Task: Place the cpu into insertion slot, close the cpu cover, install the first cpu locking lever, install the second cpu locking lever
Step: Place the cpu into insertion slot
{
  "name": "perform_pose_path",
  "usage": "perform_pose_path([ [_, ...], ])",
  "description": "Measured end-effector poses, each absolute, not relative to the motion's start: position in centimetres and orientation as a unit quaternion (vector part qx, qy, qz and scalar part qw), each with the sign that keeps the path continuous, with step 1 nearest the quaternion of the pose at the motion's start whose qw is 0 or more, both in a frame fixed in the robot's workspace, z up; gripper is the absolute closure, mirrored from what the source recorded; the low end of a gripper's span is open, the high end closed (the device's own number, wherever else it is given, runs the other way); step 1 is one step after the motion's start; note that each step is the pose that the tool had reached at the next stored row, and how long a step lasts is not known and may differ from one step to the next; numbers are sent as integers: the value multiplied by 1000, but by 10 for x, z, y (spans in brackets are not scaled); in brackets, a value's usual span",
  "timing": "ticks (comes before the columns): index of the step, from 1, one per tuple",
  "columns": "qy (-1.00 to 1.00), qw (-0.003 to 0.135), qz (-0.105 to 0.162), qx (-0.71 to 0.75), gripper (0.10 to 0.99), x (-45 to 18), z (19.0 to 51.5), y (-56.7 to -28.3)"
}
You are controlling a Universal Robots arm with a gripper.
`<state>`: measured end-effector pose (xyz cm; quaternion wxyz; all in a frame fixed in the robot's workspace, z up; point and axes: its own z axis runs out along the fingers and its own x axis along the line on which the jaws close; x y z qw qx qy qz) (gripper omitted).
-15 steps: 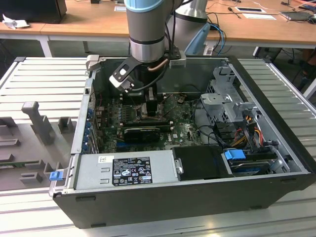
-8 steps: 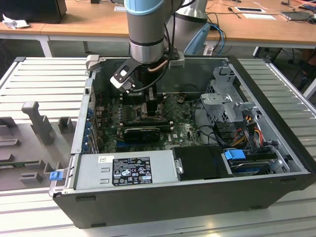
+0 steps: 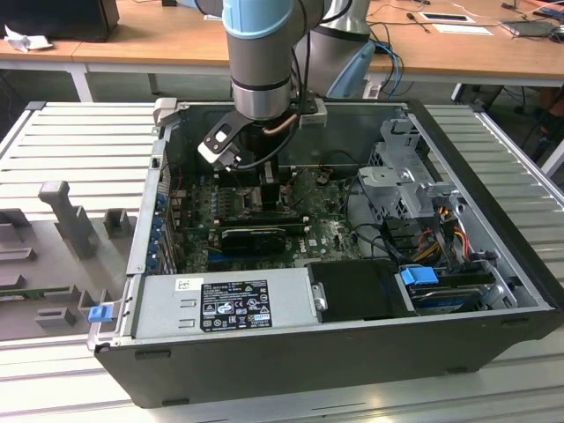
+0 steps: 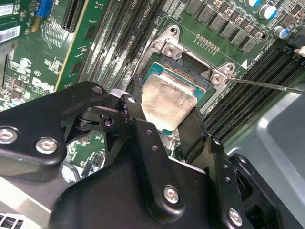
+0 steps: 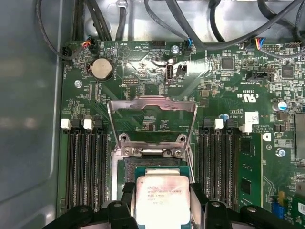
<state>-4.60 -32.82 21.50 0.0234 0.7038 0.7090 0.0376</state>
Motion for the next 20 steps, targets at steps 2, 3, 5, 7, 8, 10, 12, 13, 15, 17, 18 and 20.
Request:
perform_pose_path([
  [2,707,24,38,706,545,-46,214,-328],
  [3,707,24,38,706,545,-46,214,-327],
  [5,707,24,38,706,545,-46,213,-326],
  [7,707,23,38,706,545,-46,212,-325],
  [8,707,23,37,706,545,-46,211,-324],
  [10,707,23,37,706,545,-46,210,-324],
  [12,707,23,37,706,545,-46,208,-323],
  [13,707,23,37,706,545,-46,207,-323],
  [15,707,23,37,706,545,-46,206,-322],
  [17,705,23,37,708,545,-46,204,-322],
  [18,705,22,36,708,545,-46,202,-321],
  [20,704,22,36,708,545,-46,201,-321],
])
